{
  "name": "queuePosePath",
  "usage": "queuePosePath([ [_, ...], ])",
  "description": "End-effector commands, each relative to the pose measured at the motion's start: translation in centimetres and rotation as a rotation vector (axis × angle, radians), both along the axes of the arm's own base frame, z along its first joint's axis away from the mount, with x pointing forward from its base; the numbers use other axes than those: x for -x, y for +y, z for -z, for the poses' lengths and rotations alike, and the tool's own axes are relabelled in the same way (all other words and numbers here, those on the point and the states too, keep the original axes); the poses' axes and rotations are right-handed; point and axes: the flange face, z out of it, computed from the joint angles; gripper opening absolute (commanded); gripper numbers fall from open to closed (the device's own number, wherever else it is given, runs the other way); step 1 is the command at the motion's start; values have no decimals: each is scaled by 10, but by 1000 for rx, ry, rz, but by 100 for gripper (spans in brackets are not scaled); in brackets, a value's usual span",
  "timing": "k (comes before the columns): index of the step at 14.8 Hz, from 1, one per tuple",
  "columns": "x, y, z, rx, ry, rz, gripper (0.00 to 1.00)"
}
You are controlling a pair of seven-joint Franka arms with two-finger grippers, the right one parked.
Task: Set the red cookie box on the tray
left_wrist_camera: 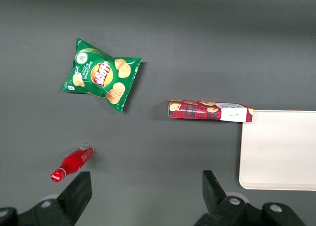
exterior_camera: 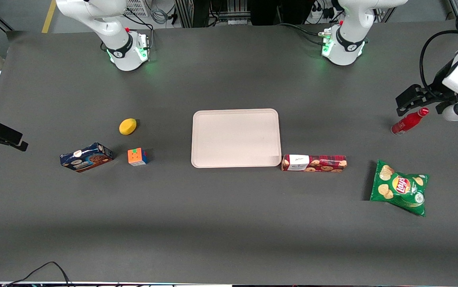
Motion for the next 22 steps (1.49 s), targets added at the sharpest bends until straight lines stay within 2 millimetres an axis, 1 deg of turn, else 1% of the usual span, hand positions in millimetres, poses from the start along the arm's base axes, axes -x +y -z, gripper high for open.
queuePosePath([
  [1,1,-1,-3,-4,8,-15,100],
  [12,1,3,-2,-3,21,-19,100],
  [17,4,1,0,-6,45,-15,100],
  [19,6,-9,2,-6,51,-5,100],
  [21,8,-38,9,-8,66,41,100],
  [22,10,-49,9,-8,66,63,100],
])
